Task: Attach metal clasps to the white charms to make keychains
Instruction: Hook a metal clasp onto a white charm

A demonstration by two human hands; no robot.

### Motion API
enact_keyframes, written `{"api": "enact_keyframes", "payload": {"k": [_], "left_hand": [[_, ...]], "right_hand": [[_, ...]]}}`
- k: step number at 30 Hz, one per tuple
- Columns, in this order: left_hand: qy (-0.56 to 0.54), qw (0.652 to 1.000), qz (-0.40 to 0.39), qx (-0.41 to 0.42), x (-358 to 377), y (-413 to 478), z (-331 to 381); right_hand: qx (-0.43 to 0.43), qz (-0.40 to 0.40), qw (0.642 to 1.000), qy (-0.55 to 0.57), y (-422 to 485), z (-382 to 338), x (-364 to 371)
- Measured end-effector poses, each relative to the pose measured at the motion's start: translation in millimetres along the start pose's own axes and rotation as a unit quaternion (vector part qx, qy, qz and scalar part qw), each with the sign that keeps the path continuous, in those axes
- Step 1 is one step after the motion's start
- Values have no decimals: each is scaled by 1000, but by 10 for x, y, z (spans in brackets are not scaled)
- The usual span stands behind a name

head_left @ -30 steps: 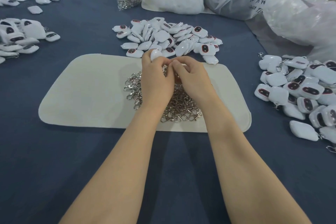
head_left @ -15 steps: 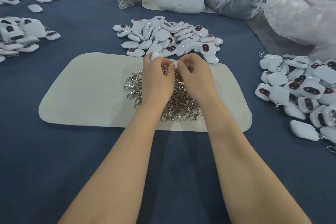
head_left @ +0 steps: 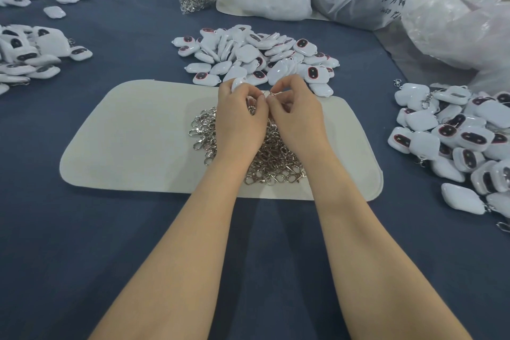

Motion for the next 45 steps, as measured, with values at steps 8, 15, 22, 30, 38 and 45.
{"api": "enact_keyframes", "payload": {"k": [8,15,22,30,38,45], "left_hand": [[7,1000,0,9,14,-5,5],[15,1000,4,20,23,-20,28],[33,999,1,15,28,-33,42],[26,999,-13,20,60,-23,46],[-50,996,-68,39,131,-45,96],[-35,994,-97,31,205,-15,40]], "right_hand": [[-4,16,1000,-10,9,6,-29],[-5,11,1000,6,22,38,0],[-45,3,999,-12,14,-42,27],[-47,22,999,-8,-1,-25,-20],[9,75,997,-12,-10,146,-201],[0,70,997,-23,-9,112,-179]]}}
Point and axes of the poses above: each hand's wrist, its own y-axis towards the middle knuckle, its own x-axis out of the palm, z = x × y, the point moved 10 cm from there along y, towards the middle knuckle, and after that the axes turned 12 degrees about -z, right-handed, at the moved point
